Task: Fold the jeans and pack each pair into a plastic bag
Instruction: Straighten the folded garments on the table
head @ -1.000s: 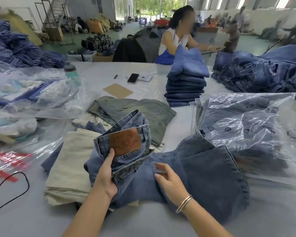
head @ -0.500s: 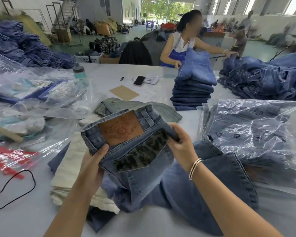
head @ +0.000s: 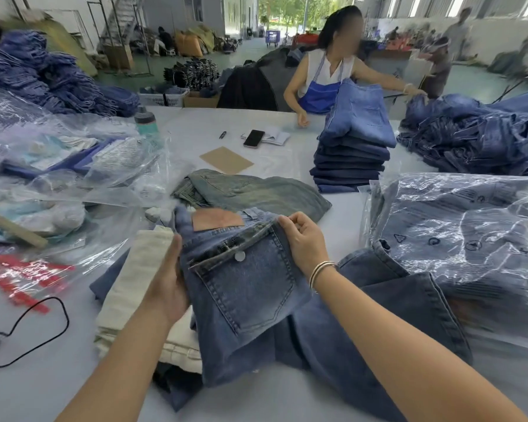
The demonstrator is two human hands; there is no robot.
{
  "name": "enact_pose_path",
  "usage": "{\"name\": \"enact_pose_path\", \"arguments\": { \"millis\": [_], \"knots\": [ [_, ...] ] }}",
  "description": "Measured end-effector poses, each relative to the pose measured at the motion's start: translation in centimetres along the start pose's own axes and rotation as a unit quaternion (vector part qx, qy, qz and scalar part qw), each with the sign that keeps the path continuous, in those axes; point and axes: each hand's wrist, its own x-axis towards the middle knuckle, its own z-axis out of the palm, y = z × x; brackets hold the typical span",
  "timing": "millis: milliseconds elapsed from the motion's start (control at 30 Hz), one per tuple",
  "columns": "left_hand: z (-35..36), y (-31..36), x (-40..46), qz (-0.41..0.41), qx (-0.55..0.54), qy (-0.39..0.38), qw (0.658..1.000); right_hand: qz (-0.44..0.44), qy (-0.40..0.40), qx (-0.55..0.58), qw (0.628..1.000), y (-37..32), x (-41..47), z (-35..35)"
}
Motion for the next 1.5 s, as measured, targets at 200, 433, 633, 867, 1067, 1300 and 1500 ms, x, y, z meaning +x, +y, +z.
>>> {"name": "enact_pose_path", "arguments": {
  "millis": [200,433,633,867,1067,1300,1500],
  "knots": [
    [-3.8,-5.0,2.0,0.111,0.071,0.245,0.960,-0.036,-0.107,-0.141,0.984,2.2,-0.2,0.3],
    [-11.3,-5.6,3.5,0.094,0.247,0.523,0.810,0.034,-0.280,-0.608,0.743,12.2,-4.7,-5.1],
    [-9.9,-5.4,2.8,0.090,0.343,0.548,0.757,-0.054,-0.246,-0.805,0.538,13.7,-3.1,-7.9],
    [-2.1,-6.5,5.2,0.307,0.755,0.033,0.578,-0.053,-0.347,-0.794,0.497,12.1,-1.2,-7.0],
    [-2.5,-7.6,8.6,0.082,0.914,-0.091,0.386,0.043,-0.389,-0.609,0.689,9.1,-5.8,-8.3],
    [-1.1,-8.2,8.1,0.076,0.940,-0.128,0.308,0.193,-0.386,-0.389,0.814,8.9,-11.7,-17.5],
    [0.3,-8.8,4.8,0.048,0.927,-0.227,0.294,0.251,-0.364,-0.475,0.761,13.0,-16.8,-24.9]
  ]
}}
